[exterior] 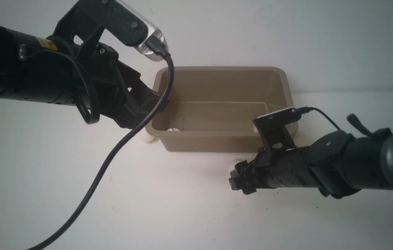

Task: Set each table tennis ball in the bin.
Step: Use the left arm to clamp the table tennis ball closest to it

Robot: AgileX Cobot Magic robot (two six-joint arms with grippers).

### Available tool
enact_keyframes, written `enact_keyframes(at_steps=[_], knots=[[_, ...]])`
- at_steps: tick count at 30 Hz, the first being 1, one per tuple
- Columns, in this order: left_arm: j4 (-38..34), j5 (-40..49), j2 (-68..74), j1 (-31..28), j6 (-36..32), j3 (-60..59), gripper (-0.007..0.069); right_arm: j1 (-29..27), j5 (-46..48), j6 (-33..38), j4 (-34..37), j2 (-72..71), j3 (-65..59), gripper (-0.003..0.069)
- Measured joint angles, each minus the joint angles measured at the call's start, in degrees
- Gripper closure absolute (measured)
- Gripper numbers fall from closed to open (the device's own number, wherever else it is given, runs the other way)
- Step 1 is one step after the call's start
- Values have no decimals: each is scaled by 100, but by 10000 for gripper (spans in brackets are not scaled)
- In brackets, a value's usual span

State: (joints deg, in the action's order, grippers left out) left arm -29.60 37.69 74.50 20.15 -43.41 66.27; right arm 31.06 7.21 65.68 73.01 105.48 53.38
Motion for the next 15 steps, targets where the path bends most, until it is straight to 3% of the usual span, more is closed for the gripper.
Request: enact_keyframes(at_steps=[15], knots=[[2, 2, 0, 0, 0, 0, 134, 0, 293, 55, 25, 215, 306, 194]])
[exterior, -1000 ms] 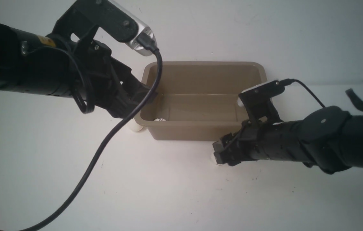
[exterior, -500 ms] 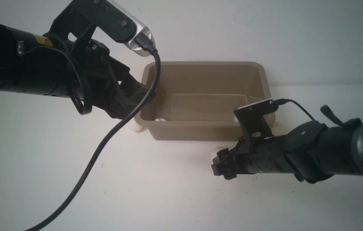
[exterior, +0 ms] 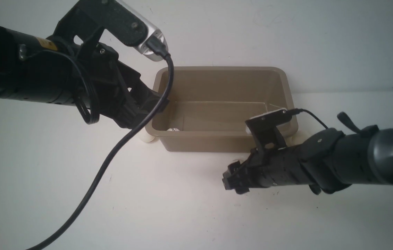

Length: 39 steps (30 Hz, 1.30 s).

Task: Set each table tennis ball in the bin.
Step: Use the left arm to clamp the table tennis ball closest to it

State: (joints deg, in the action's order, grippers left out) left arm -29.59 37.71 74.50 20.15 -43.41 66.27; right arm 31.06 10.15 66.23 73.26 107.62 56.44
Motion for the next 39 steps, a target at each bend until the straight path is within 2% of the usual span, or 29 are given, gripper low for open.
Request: enact_keyframes(at_steps=[39], knots=[[42, 139, 0, 0, 0, 0, 134, 0, -151, 90, 27, 0, 122, 193]])
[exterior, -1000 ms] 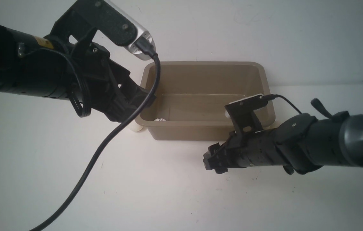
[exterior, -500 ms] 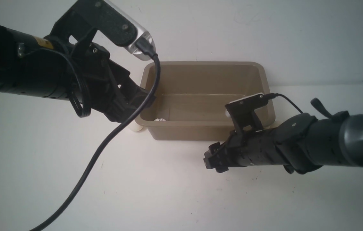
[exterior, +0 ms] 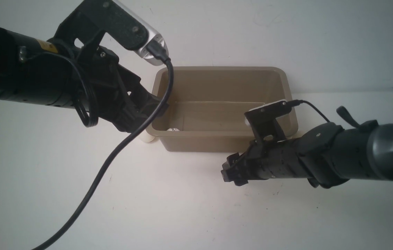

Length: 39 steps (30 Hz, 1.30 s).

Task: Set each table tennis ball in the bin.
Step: Use the left arm to clamp the table tennis ball closest to it

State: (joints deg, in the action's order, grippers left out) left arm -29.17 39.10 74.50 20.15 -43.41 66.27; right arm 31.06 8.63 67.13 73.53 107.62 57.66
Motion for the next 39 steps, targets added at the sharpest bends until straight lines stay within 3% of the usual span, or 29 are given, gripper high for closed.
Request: enact_keyframes(at_steps=[14, 19, 22, 27, 29, 39], knots=[[0, 0, 0, 0, 0, 0, 134, 0, 246, 0, 0, 295, 11, 251], [49, 0, 0, 0, 0, 0, 134, 0, 172, 103, 0, 359, 11, 345], [49, 0, 0, 0, 0, 0, 134, 0, 137, 163, 15, 359, 11, 365], [64, 0, 0, 0, 0, 0, 134, 0, 171, 298, 1, 359, 11, 608], [68, 0, 0, 0, 0, 0, 134, 0, 240, 299, -35, 351, 11, 652], [125, 15, 0, 0, 0, 0, 134, 0, 794, 304, -279, -181, 11, 659]])
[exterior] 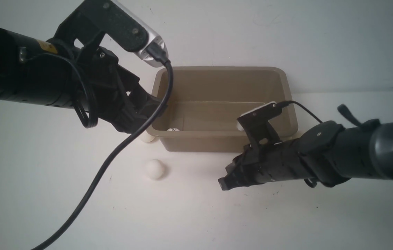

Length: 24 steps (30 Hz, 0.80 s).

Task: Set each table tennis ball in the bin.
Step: Use the left arm to clamp the table tennis ball closest to it

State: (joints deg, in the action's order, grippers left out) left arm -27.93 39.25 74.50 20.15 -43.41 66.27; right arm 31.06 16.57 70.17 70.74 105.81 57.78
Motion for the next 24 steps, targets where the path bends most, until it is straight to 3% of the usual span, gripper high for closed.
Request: enact_keyframes(at_steps=[3, 7, 10, 13, 17, 20, 24], knots=[[173, 115, 0, 0, 75, 0, 134, 0, 212, 0, -49, -159, 0, 628], [1127, 636, 0, -68, 776, 0, 134, 0, 320, 44, -114, -632, 0, 519], [2166, 1176, 0, -416, 1597, 0, 134, 0, 255, 157, -134, -1210, 0, 412], [2634, 1311, 0, -870, 1972, 0, 134, 0, 158, 279, -134, -1649, 0, 355], [2471, 1327, 140, -1651, 2054, 0, 134, 0, -37, 322, -134, -2257, 0, 319], [1966, 1391, 486, -2154, 1917, 0, 134, 0, -137, 329, -134, -2541, -10, 316], [1419, 1469, 1025, -2497, 1646, 0, 134, 0, -177, 440, -134, -2716, -11, 315]])
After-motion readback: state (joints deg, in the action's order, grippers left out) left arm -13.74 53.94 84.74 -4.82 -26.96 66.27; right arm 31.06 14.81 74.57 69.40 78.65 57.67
